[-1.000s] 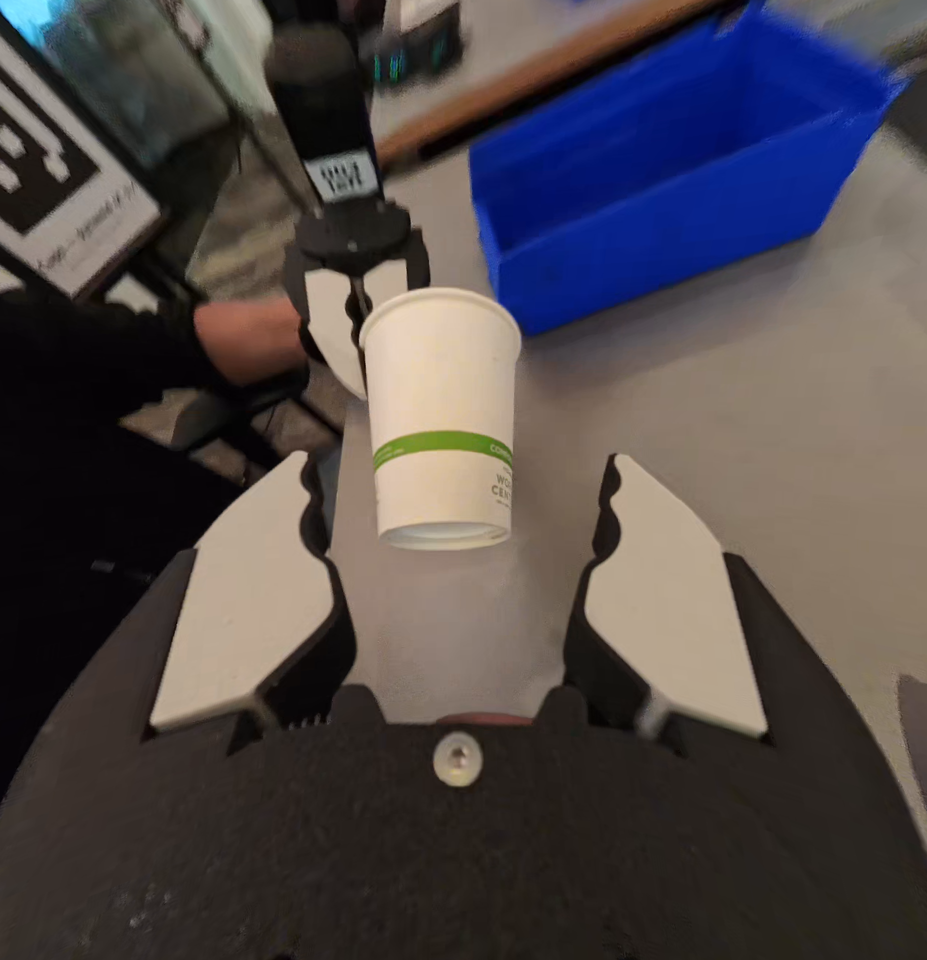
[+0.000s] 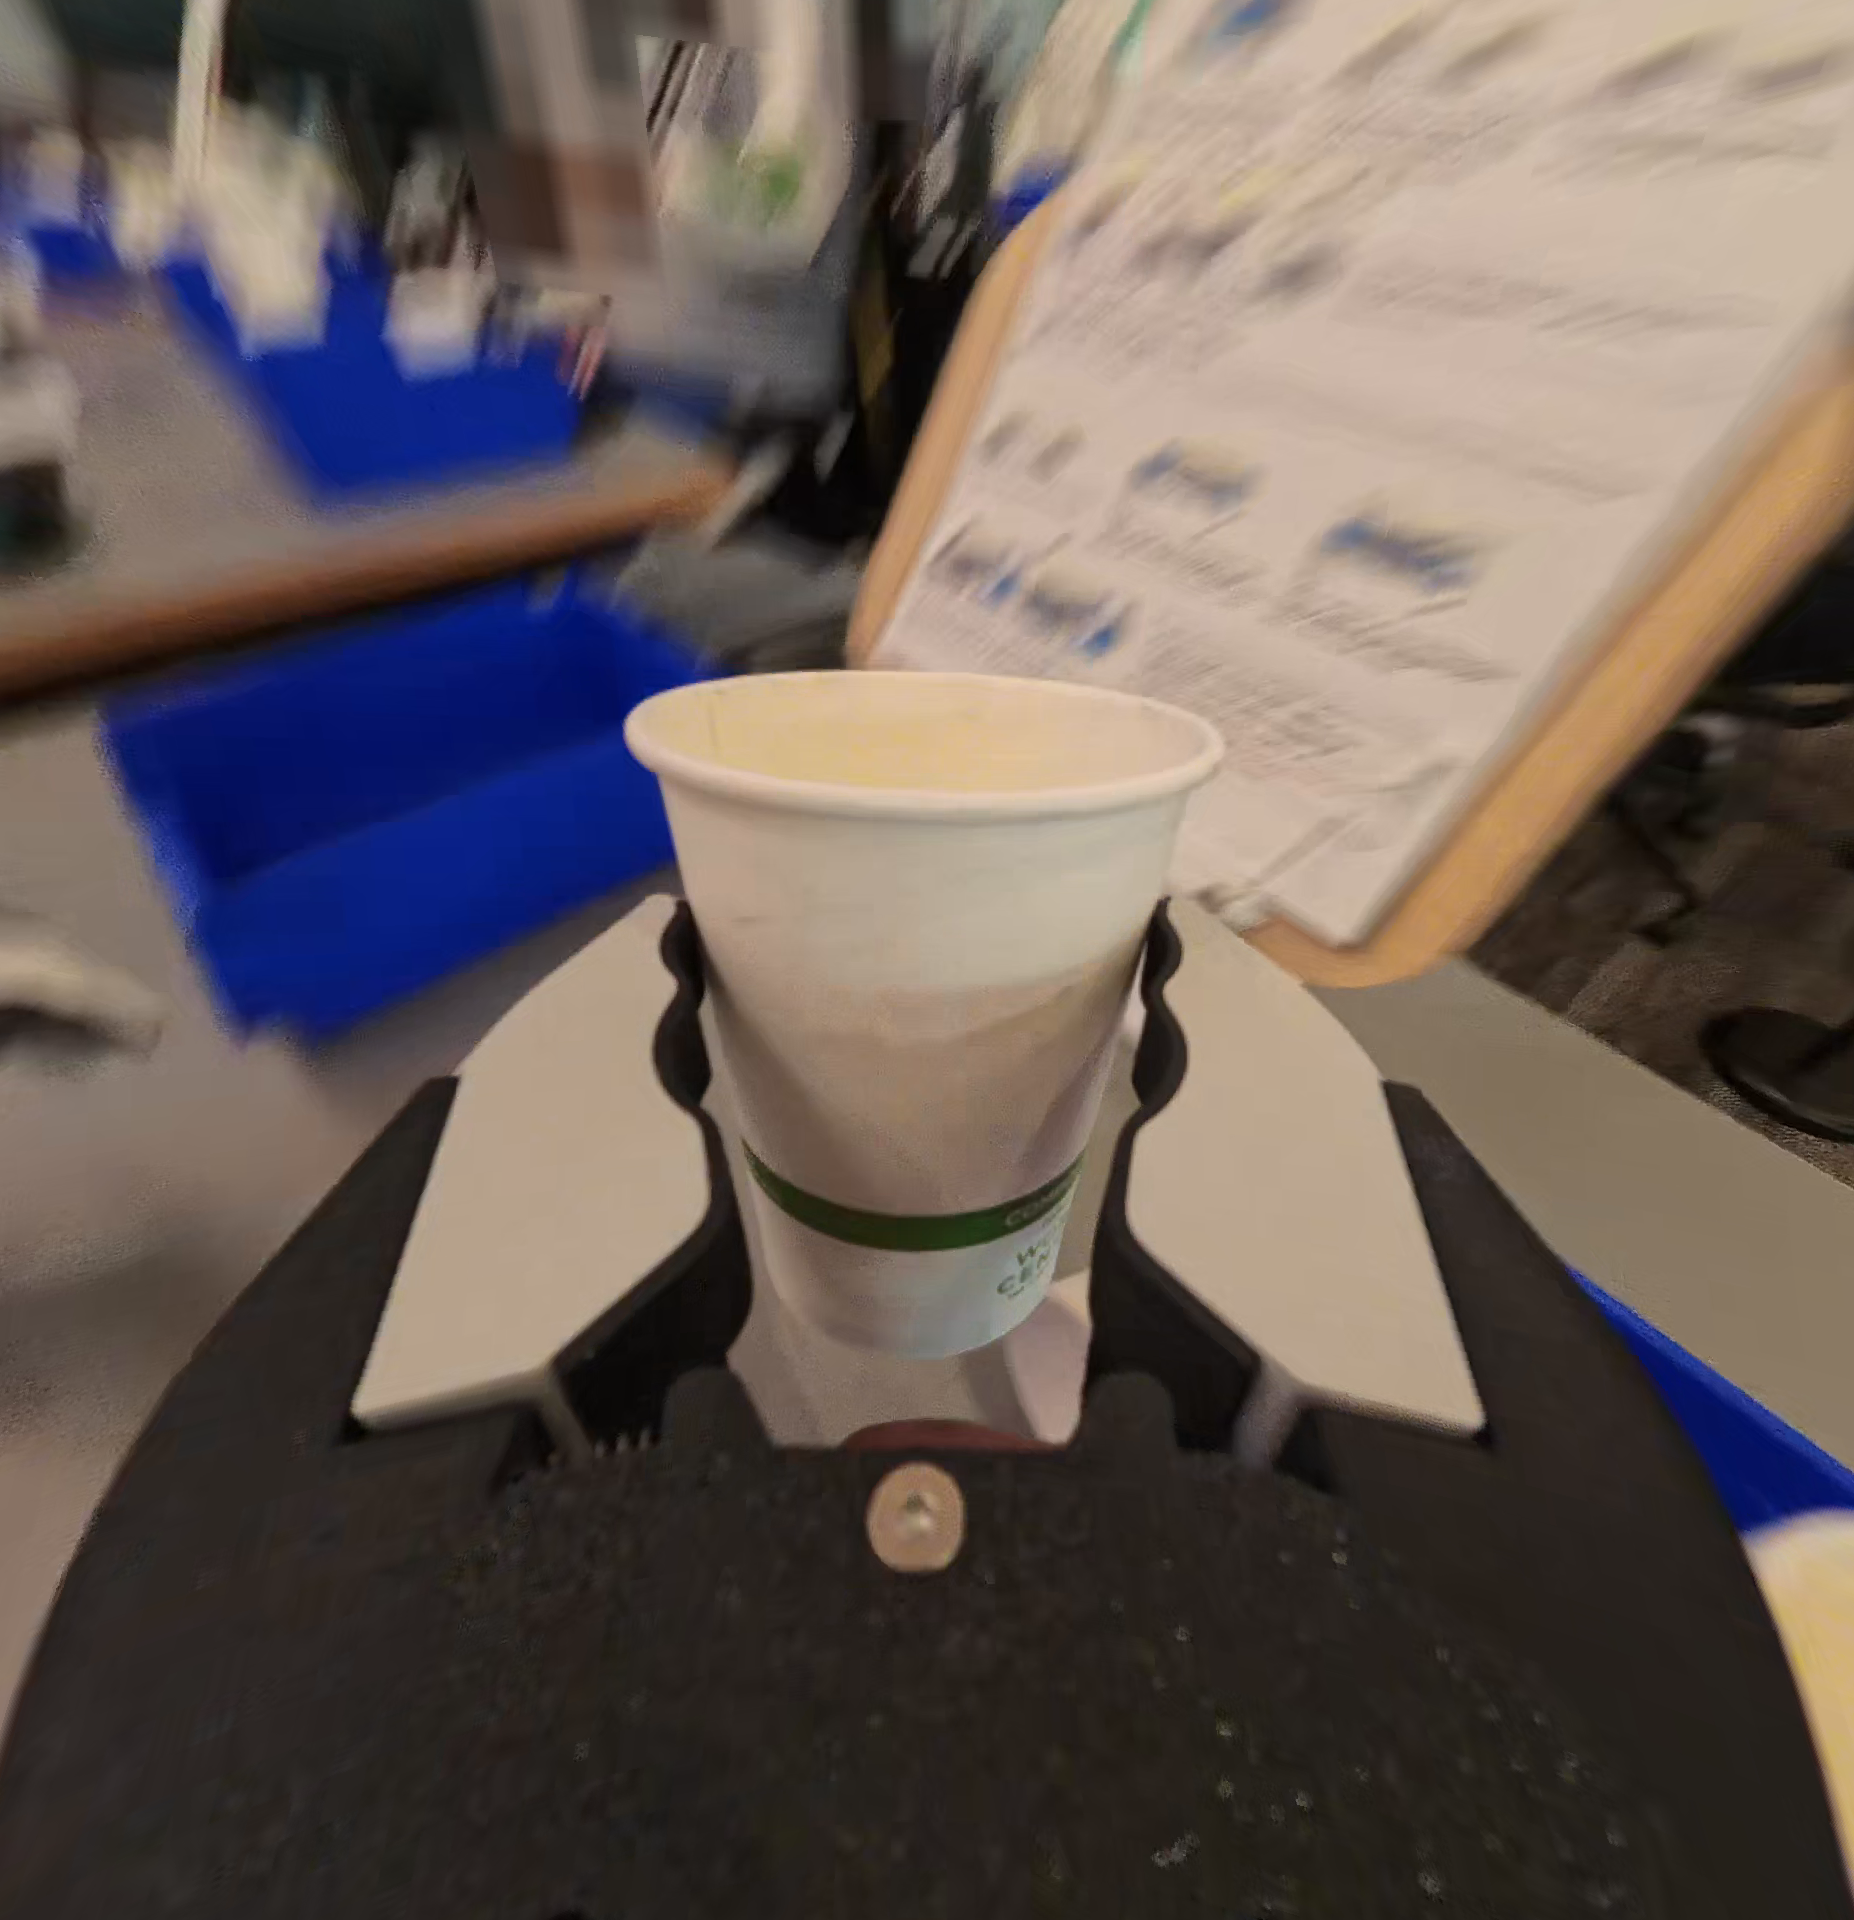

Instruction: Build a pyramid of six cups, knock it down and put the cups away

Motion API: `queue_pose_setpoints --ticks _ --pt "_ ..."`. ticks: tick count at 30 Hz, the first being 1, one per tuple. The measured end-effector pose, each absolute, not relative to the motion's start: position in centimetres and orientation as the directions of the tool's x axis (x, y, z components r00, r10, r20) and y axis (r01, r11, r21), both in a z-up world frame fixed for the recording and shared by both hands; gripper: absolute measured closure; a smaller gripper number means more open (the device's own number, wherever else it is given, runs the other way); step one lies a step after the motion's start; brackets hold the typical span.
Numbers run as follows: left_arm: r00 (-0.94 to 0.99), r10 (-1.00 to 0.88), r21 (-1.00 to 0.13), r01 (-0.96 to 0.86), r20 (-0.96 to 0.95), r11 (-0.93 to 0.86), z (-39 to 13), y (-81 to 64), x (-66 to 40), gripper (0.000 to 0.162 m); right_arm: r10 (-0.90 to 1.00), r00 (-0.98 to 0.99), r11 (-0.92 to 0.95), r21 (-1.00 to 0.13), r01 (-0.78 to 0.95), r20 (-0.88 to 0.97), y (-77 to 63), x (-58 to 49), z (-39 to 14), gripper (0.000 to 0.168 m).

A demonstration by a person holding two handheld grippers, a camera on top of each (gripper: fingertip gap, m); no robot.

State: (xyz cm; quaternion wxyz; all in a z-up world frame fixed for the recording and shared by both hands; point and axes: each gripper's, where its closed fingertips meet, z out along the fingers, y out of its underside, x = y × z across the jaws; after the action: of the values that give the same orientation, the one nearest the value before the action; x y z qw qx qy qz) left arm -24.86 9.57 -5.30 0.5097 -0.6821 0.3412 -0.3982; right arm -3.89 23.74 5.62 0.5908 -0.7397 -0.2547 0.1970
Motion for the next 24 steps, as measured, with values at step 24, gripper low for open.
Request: queue_pose_setpoints --ticks 24 --pt "0.337 -0.928 -0.946 -0.216 0.158 -0.24 -8.7 6.9 -21.8 0.1 -0.091 0.994 -0.286 -0.955 -0.077 -0.053 27.8 20.6 -4.9 0.072"
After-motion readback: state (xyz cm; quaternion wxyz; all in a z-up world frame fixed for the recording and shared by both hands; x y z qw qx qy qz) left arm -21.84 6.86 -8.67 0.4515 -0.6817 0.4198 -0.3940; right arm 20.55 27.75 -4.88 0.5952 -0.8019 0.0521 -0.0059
